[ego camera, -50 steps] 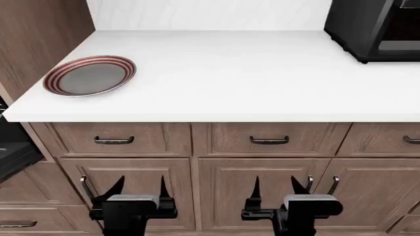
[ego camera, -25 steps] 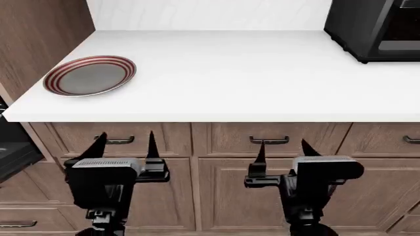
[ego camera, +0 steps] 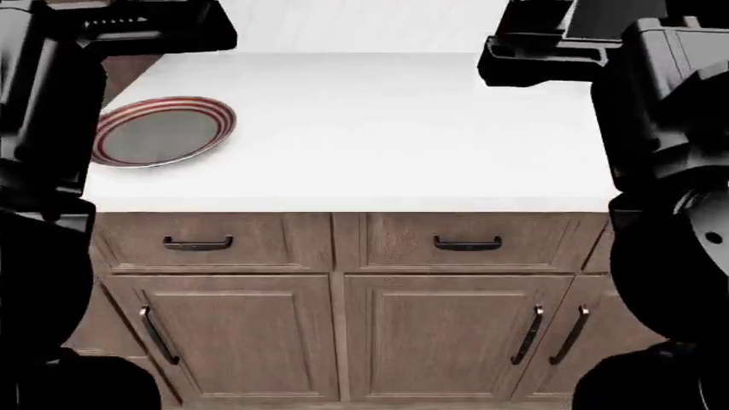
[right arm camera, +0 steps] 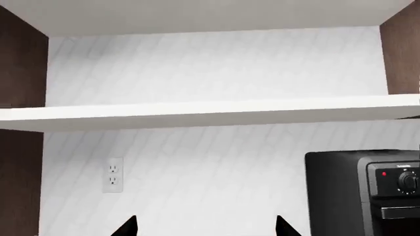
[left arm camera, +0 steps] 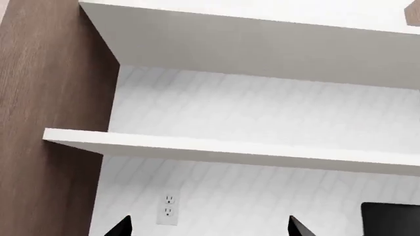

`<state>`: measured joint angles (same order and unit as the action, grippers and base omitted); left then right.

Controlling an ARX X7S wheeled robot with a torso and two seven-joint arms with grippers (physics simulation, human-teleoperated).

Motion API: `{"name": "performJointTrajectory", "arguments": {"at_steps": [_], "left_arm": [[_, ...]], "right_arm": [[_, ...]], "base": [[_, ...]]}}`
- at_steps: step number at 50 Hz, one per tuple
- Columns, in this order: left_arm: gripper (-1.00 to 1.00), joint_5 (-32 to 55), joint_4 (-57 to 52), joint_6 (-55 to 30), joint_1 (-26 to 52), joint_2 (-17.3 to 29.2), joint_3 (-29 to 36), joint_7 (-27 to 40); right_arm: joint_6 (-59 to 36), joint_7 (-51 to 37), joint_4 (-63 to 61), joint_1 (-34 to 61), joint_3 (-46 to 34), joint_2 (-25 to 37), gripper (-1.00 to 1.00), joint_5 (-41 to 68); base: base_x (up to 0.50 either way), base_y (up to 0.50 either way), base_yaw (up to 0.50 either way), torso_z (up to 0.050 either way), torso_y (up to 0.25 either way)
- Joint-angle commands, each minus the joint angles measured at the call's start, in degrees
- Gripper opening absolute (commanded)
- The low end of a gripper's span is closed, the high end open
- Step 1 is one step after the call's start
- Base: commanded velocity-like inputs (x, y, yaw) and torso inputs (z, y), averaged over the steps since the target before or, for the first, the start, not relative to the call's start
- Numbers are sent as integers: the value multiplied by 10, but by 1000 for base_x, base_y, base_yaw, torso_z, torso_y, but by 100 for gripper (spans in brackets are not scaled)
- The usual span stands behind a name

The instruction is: Pick the sweet potato from the oven and place it on the plate on the counter.

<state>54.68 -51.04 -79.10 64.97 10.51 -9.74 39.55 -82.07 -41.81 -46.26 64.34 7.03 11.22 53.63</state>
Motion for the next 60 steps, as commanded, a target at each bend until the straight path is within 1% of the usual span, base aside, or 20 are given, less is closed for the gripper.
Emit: {"name": "performJointTrajectory", "arguments": {"at_steps": [1,5,9,15,27,35,45,60], "left_arm": [[100,245,60,-101,219,57,-11,209],[100,286,83,-91,257,73,0,250],[100,266,75,-75,247,84,12,236],[100,270,77,-65,242,91,20,241],[100,273,73,-51,228,108,29,245],[100,269,69,-44,226,118,42,243],[100,295,72,-36,230,123,46,264],[100,282,72,-18,223,128,64,254]], "right_arm": [[-46,-269,73,206,20,63,100,384],[-33,-293,83,224,8,69,100,414],[-26,-285,76,218,5,71,100,406],[-23,-286,76,212,-4,83,100,401],[-10,-288,68,205,-25,92,100,401],[3,-308,71,217,-35,103,100,429],[15,-313,71,221,-46,110,100,438],[26,-299,65,209,-51,118,100,421]], "base": [[0,0,0,0,0],[0,0,0,0,0],[0,0,0,0,0],[0,44,0,0,0],[0,500,0,0,0],[0,500,0,0,0],[0,500,0,0,0],[0,500,0,0,0]]}}
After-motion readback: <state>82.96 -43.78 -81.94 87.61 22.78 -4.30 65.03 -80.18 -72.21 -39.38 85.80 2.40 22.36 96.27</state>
